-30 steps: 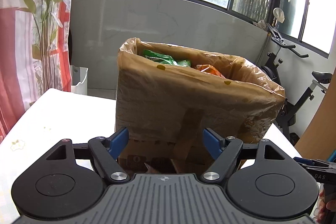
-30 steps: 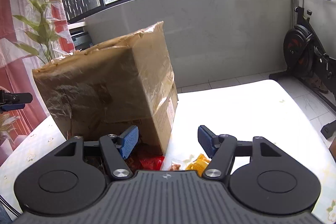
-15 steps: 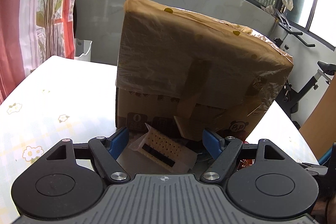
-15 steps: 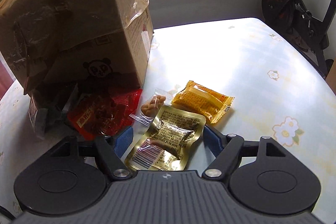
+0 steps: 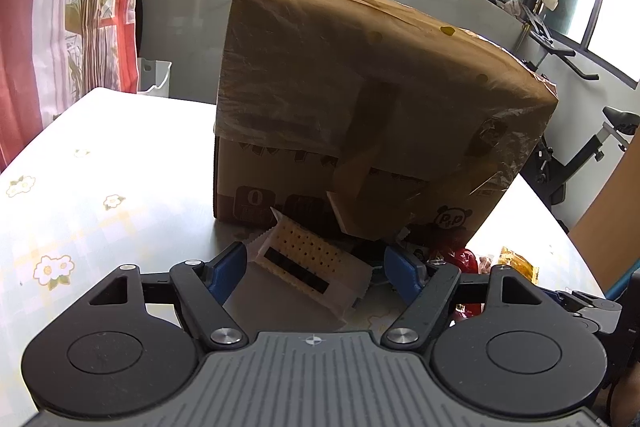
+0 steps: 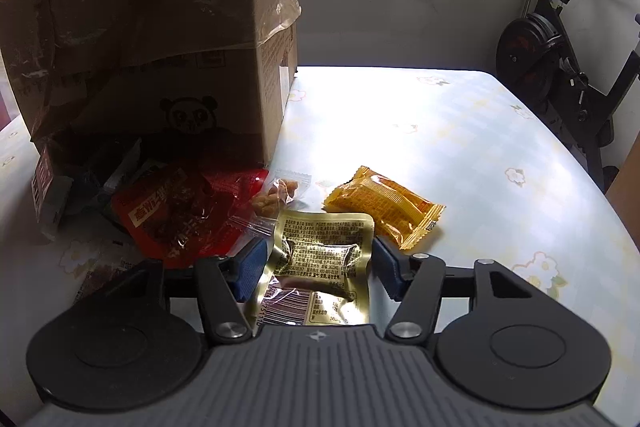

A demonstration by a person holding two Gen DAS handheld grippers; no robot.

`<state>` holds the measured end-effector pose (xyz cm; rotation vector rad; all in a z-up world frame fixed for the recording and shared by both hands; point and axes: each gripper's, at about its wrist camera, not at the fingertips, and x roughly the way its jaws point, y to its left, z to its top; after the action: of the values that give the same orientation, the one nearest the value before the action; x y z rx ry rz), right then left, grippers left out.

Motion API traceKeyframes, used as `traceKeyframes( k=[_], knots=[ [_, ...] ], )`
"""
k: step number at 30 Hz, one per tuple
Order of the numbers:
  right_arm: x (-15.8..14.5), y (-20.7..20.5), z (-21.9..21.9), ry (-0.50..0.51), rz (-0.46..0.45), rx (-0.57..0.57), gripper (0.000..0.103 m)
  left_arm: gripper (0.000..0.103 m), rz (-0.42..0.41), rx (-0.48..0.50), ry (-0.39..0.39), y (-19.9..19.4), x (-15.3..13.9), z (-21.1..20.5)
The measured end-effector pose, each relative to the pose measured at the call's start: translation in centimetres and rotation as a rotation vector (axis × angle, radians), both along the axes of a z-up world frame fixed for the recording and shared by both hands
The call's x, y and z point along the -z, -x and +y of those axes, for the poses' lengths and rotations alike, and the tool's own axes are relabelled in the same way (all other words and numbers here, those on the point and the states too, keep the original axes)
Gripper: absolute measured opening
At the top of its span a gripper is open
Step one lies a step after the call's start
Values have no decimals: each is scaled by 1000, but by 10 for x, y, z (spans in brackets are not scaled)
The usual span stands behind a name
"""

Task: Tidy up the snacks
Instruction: 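Grasp the white cracker packet with the left tool while the right tool grasps the gold pouch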

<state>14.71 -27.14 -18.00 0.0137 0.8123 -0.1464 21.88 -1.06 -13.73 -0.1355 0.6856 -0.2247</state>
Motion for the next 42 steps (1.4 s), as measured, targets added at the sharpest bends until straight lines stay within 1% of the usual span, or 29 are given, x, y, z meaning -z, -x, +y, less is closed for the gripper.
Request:
traceKeyframes(
  k=[3,5,8,10,16,20,23,26,28,31,33,34,41,42],
  knots=[
    [-1,5,-4,-26,-7,-20,56,76,5,-1,1,1,1,-1],
    [-3,9,-4,-56,-29,-31,47,76,11,0,0,1,3,-1],
    [-6,15,-2,-99,-42,-64,47,76,26,3,-2,0,7,-3],
    [-4,16,3,-77,-44,-80,47,76,35,4,-4,1,9,-5],
    [-2,17,11,-86,-44,-133,47,76,59,1,-11,-3,15,-10],
    [0,19,12,-87,-56,-140,47,75,100,-26,20,-23,22,-15],
    [0,19,13,-89,-57,-140,48,76,121,-85,38,-43,26,-22],
    [-1,20,12,-87,-59,-141,48,76,168,-159,38,-63,38,-27],
    [0,20,13,-91,-60,-140,48,76,184,-169,17,-68,45,-31],
    [0,21,11,-100,-62,-140,48,76,197,-157,-44,-68,56,-37],
    [0,20,9,-105,-62,-139,48,75,226,-155,-57,-65,63,-34],
    [0,20,9,-106,-62,-139,49,76,211,-150,-69,-61,62,-33],
    [1,19,8,-111,-62,-137,49,76,219,-81,-119,-44,61,-21],
    [1,19,8,-111,-62,-140,49,74,214,-73,-132,-41,62,-20]
  ],
)
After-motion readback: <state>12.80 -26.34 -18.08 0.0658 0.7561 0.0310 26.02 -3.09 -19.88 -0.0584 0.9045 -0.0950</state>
